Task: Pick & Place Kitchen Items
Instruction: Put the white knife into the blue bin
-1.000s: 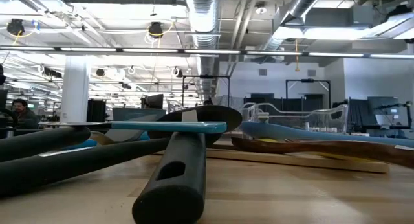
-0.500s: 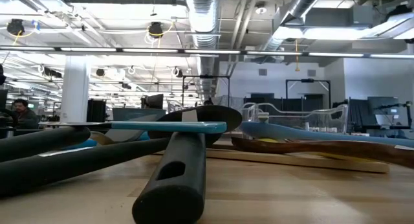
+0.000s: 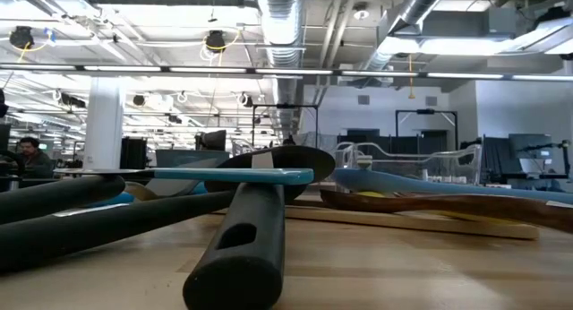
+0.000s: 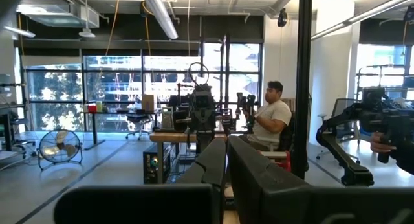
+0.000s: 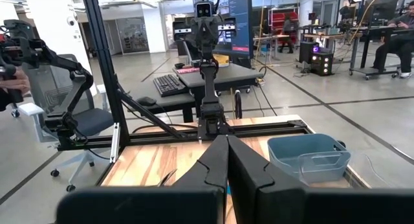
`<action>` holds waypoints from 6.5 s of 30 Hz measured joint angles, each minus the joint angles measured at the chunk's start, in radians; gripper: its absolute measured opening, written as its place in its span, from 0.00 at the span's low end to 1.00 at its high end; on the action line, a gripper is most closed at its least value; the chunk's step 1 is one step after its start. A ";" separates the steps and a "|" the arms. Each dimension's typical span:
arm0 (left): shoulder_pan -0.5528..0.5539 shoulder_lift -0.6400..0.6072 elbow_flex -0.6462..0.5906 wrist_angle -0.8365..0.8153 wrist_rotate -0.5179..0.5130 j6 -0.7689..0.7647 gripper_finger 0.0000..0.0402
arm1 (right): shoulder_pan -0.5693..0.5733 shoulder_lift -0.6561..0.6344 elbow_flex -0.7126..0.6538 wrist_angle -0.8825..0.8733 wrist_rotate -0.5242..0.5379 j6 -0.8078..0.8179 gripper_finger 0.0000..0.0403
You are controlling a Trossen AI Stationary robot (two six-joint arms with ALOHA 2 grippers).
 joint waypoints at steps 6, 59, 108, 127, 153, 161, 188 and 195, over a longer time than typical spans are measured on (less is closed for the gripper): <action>0.000 0.055 0.000 0.035 0.000 0.000 0.02 | 0.000 0.000 0.000 0.000 0.000 0.000 0.00; 0.000 0.311 0.000 0.254 0.000 -0.103 0.02 | 0.000 0.142 0.001 0.334 0.008 -0.001 0.00; 0.000 0.311 0.000 0.255 0.000 -0.105 0.02 | -0.167 0.758 0.518 -0.196 -0.161 -0.266 0.00; 0.000 0.311 0.000 0.255 0.000 -0.105 0.02 | -0.219 1.008 0.519 -0.340 -0.163 -0.266 0.00; 0.000 0.311 0.000 0.254 0.000 -0.103 0.02 | -0.184 1.177 0.518 -0.500 -0.157 -0.470 0.00; 0.000 0.311 0.000 0.254 0.000 -0.103 0.02 | -0.134 1.175 0.518 -0.506 -0.157 -0.475 0.00; 0.000 0.310 0.000 0.254 0.000 -0.103 0.02 | -0.025 1.180 0.349 -0.271 -0.044 -0.456 0.00; 0.000 0.311 0.000 0.254 0.000 -0.103 0.02 | -0.073 1.180 0.349 -0.257 -0.044 -0.516 0.00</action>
